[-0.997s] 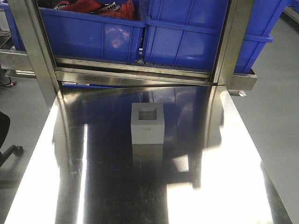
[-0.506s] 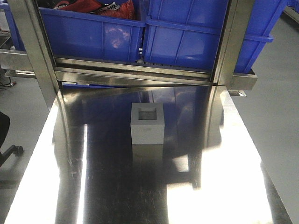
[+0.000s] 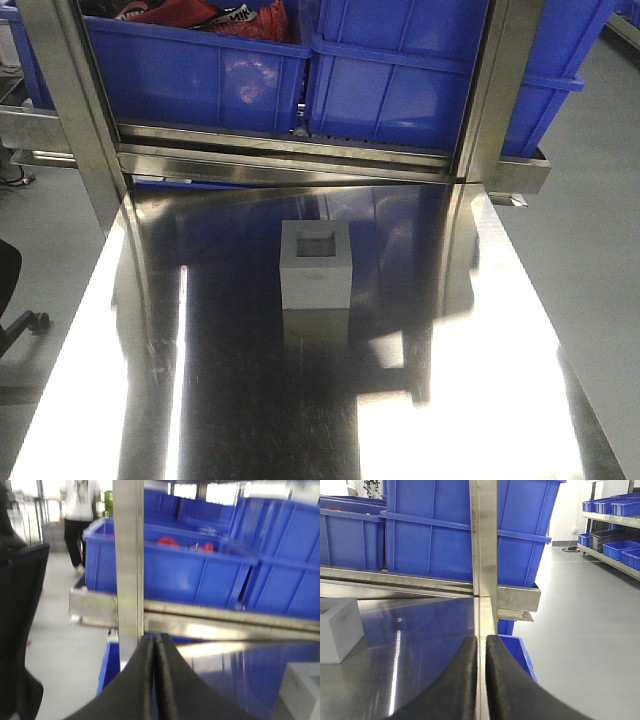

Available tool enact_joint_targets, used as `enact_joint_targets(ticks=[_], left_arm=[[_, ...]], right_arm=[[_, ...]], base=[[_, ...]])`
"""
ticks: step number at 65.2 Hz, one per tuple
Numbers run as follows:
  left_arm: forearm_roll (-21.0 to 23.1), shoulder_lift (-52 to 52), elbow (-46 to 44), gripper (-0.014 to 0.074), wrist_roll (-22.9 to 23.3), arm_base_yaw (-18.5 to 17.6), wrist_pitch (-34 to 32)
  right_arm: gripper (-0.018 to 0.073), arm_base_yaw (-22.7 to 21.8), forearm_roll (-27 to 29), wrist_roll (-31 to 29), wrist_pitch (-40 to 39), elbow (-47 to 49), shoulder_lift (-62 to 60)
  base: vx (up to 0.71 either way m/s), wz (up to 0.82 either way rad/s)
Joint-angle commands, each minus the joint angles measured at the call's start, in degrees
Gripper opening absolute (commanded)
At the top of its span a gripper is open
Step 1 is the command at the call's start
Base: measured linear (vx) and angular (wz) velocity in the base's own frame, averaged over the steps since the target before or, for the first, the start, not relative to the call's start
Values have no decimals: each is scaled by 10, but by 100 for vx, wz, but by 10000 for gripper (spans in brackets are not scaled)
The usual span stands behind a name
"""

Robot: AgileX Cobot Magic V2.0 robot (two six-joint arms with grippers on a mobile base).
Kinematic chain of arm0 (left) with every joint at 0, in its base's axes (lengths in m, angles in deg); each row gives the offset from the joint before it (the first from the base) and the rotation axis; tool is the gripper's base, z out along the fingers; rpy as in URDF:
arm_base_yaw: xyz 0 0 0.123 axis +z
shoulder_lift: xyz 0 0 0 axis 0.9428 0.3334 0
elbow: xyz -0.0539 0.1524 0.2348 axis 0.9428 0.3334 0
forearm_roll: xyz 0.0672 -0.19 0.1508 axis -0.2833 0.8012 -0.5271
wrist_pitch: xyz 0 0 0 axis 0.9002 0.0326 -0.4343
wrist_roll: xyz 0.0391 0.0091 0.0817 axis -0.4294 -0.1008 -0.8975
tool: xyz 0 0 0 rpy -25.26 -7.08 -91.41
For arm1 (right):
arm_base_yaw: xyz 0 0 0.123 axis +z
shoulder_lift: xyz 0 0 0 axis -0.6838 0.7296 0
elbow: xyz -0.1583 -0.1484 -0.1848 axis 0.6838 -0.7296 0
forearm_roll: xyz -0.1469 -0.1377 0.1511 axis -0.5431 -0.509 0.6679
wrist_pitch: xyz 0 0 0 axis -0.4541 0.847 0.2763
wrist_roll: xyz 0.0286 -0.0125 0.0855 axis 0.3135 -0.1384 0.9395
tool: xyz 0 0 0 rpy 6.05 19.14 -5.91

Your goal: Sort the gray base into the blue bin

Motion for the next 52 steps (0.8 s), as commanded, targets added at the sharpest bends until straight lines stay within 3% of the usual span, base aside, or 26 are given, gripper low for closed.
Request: enact_joint_targets(ticks=[1,16,24,31,40,44,52], left_arm=[[4,54,-39,-6,4,1,-44],[4,109,-40,59,6,0,-78],[4,114,-40,221,6,-2,-104],[4,114,-40,462,6,-2,-107],[4,114,-40,684,6,-2,-104],[4,114,-40,734,6,-1,-104],[4,114,-40,717,6,-1,-108]], right_arm=[[-4,-2,-4,-4,-46,2,-5],[-4,-2,-4,-4,-46,2,-5],[-4,-2,-4,-4,-46,2,-5],[-4,-2,-4,-4,-46,2,-5],[-4,-2,-4,-4,-46,2,-5],[-4,-2,-4,-4,-46,2,-5],[-4,-2,-4,-4,-46,2,-5]], base=[[0,0],[0,0],[0,0],[0,0],[0,0],[0,0],[0,0]])
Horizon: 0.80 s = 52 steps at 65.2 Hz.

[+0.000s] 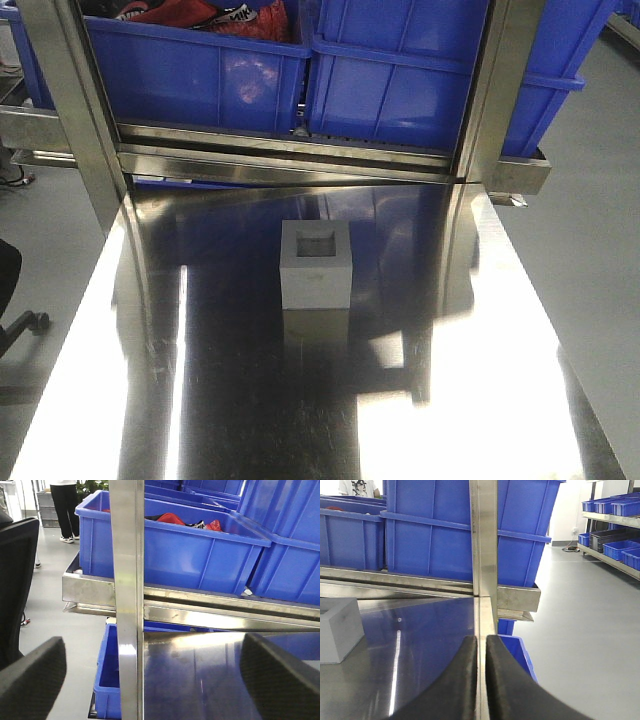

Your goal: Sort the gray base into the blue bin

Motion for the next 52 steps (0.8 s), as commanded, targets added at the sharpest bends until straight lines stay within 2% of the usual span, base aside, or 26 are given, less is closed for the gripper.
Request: enact_joint_targets(ticks=[1,7,12,21,33,41,52], left_arm=[[4,0,-18,712,5,-1,-51],[4,0,-23,682,8,-1,-55],[4,12,-46,643,-3,-12,-30],[4,77,-130,575,-48,-69,-8],[4,206,-255,563,-89,-159,48],[4,305,-325,563,-90,-215,84],[4,434,-416,569,-81,-267,127]], right_arm=[[-4,-2,-4,-4,-46,2,-5],[-4,-2,-4,-4,-46,2,-5],[-4,-2,-4,-4,-46,2,-5],[-4,-2,-4,-4,-46,2,-5],[-4,-2,-4,-4,-46,2,-5],[-4,-2,-4,-4,-47,2,-5],[-4,-2,-4,-4,-47,2,-5]], base=[[0,0],[0,0],[0,0],[0,0],[0,0],[0,0],[0,0]])
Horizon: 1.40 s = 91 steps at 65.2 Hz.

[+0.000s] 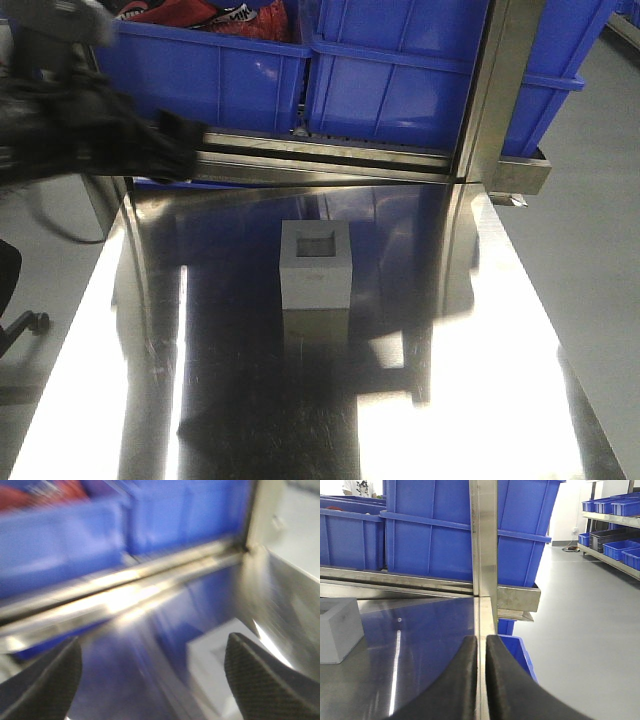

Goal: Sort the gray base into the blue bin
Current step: 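Reach the left gripper down over the gray square base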

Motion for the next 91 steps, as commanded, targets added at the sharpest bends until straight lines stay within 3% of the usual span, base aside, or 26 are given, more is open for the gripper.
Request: enact_joint_targets(ticks=[1,9,16,26,33,43,91], left_arm=[[4,53,-64,572,8,-26,-10],[4,140,-124,620,45,-43,1],[4,198,-174,654,106,-46,8],[4,269,-236,650,166,-46,64],[9,305,-263,650,171,-46,93],[51,336,-276,646,171,-46,100],[55,385,-278,616,172,-46,121]], right_arm=[[-4,-2,-4,-4,-47,2,-5],[-4,-2,-4,-4,-47,2,-5],[-4,-2,-4,-4,-47,2,-5],[-4,-2,-4,-4,-47,2,-5],[-4,-2,-4,-4,-47,2,-5],[-4,-2,-4,-4,-47,2,-5],[-4,-2,-4,-4,-45,2,-5]], base=[[0,0],[0,0],[0,0],[0,0],[0,0],[0,0],[0,0]])
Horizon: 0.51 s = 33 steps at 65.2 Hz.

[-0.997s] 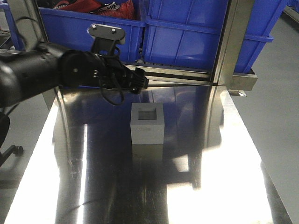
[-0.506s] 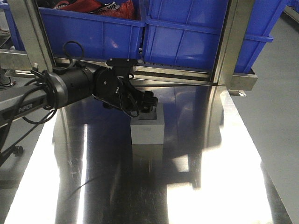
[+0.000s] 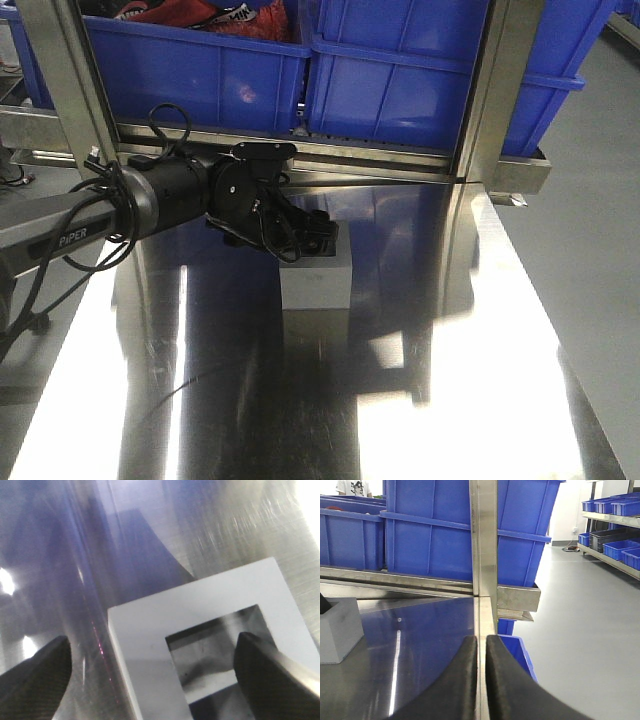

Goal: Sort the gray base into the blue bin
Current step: 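Reach the left gripper down over the gray square base, then close the left gripper on the gray base's frame edge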

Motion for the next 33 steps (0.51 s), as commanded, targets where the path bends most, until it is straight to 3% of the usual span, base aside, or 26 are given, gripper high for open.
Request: enact_joint_targets(ticks=[1,16,33], left_arm=[[4,-32,-19,612,3,-1,-5],[4,-32,-19,520,3,-1,22],[4,-32,-19,188,1,-1,49]], right_arm=[[-4,-2,-4,-4,-45,2,-5],[-4,-2,-4,-4,-45,2,-5],[-4,-2,-4,-4,-45,2,-5]], base=[[0,0],[0,0],[0,0]])
